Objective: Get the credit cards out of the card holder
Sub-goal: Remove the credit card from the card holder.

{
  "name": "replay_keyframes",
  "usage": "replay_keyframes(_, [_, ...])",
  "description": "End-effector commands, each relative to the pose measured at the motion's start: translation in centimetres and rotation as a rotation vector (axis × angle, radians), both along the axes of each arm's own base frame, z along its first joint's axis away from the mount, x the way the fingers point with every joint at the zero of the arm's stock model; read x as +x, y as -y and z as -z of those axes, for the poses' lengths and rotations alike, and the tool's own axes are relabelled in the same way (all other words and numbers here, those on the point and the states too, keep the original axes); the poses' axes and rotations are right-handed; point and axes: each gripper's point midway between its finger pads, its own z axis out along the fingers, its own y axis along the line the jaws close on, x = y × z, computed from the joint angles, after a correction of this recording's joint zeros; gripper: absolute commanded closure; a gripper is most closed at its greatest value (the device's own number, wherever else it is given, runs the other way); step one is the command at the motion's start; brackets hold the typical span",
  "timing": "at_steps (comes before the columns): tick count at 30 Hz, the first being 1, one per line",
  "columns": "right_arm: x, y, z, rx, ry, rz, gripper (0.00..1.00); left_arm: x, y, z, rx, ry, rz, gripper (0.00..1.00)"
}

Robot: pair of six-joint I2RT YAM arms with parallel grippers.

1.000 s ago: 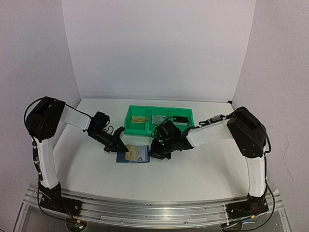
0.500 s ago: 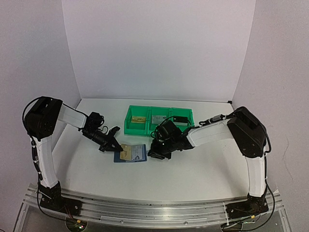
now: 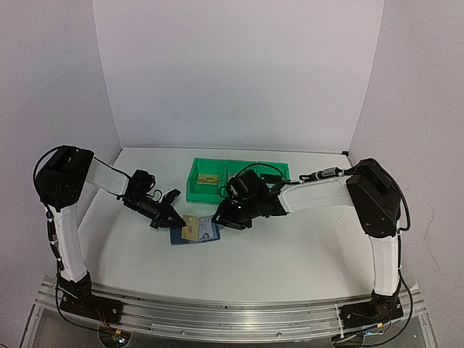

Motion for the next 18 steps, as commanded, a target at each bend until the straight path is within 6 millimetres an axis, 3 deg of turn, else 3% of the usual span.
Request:
replay_keyframes(1, [-0.5, -3.7, -3.7, 0.188, 0.028, -0.081, 0.56, 0.7, 0.7, -2.8, -0.081, 0.083, 0.009, 1.0])
replay_keyframes(7, [-0.9, -5.7, -1.5, 0.267, -0.061, -0.105, 0.55, 0.1, 1.0, -2.6, -0.099, 0.077, 0.019, 1.0])
replay_keyframes(14, [-1.0, -5.3, 1.4, 0.24, -0.122, -0.078, 0.47, 0.0, 1.2, -2.9, -0.124, 0.082, 0.028, 1.0])
replay_keyframes(18, [-0.9, -5.2, 2.1, 0.227, -0.126, -0.062, 0.49, 0.1, 0.8, -1.7, -0.061, 0.053, 0.043, 1.0])
